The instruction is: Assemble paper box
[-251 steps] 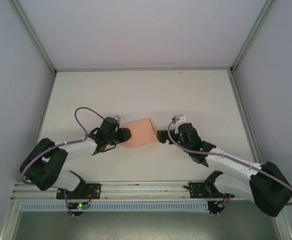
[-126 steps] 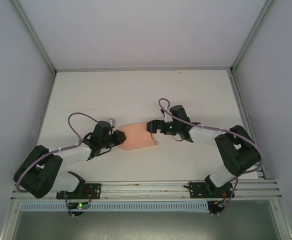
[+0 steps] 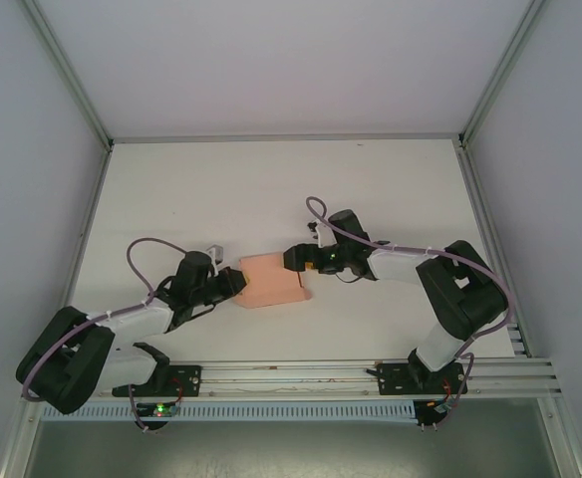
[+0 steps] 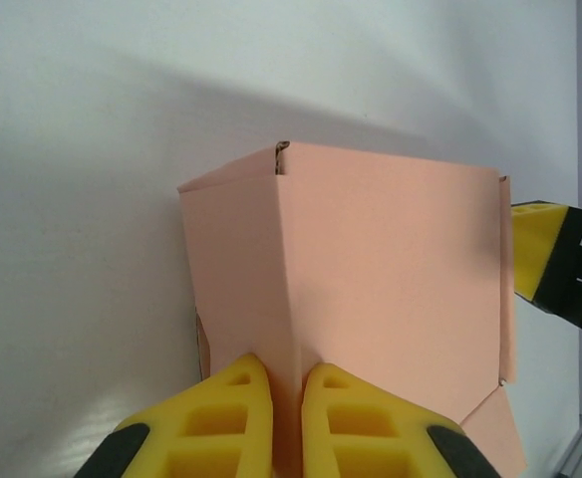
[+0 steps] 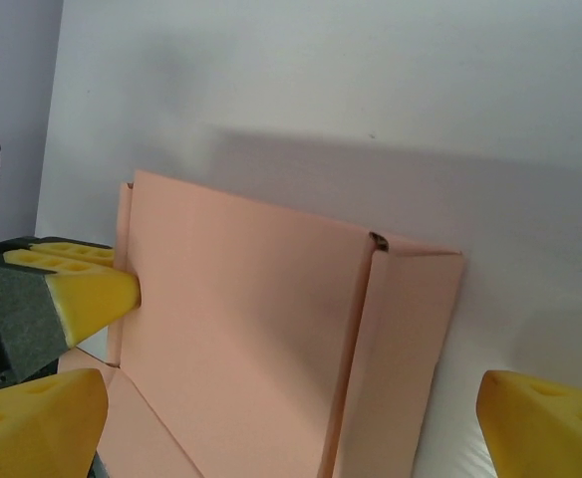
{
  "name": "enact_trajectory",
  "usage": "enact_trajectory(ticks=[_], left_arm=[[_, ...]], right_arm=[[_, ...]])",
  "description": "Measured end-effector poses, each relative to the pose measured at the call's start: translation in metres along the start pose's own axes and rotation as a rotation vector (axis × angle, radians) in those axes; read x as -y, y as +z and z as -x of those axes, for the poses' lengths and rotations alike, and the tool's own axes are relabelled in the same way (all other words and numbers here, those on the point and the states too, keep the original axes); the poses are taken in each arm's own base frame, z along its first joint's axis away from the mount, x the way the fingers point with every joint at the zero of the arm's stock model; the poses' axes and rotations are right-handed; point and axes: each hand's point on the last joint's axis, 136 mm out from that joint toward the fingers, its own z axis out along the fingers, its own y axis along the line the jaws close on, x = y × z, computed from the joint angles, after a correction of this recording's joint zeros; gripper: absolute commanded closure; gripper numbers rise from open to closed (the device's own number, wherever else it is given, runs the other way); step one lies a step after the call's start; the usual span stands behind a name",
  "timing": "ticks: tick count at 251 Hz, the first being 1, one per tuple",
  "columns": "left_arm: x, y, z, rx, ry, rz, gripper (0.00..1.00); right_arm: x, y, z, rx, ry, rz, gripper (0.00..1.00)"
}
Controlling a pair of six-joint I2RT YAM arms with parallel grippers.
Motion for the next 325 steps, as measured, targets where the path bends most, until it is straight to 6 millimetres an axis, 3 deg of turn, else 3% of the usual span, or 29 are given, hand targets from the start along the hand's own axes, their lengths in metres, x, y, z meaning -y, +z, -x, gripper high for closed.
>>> enact_trajectory(ticks=[58, 99, 147, 173, 219, 226, 239, 245, 296, 325], left_arm=[[0.025, -0.022, 0.008, 0.071, 0.008, -0.101, 1.00], [0.035, -0.037, 0.010, 0.100, 0.022, -0.127, 1.00], [0.042, -0.047, 0.014, 0.137, 0.031, -0.149, 1.00], [0.043, -0.049, 0.017, 0.149, 0.029, -0.148, 1.00], [0.056, -0.055, 0.026, 0.154, 0.058, -0.136, 0.61], [0.060, -0.057, 0.028, 0.157, 0.070, -0.136, 0.48], [0.068, -0.060, 0.033, 0.168, 0.101, -0.140, 0.12], [0.071, -0.062, 0.035, 0.171, 0.112, -0.143, 0.01], [0.110, -0.071, 0.059, 0.190, 0.322, -0.119, 0.00], [0.134, -0.058, 0.056, 0.129, 0.533, -0.098, 0.00]], right_arm=[[0.001, -0.002, -0.013, -0.034, 0.014, 0.009, 0.07], [-0.025, -0.007, -0.011, -0.031, -0.034, 0.088, 0.16], [-0.071, -0.009, -0.008, -0.020, -0.076, 0.246, 0.36], [-0.085, -0.015, -0.003, 0.002, -0.080, 0.282, 0.51], [-0.093, -0.028, 0.001, 0.035, -0.080, 0.267, 0.56], [-0.094, -0.031, 0.001, 0.041, -0.082, 0.260, 0.57], [-0.092, -0.035, 0.005, 0.058, -0.077, 0.243, 0.58], [-0.090, -0.037, 0.006, 0.065, -0.072, 0.233, 0.58], [-0.055, -0.053, 0.026, 0.138, 0.046, 0.119, 0.58], [-0.033, -0.066, 0.033, 0.170, 0.151, 0.048, 0.59]])
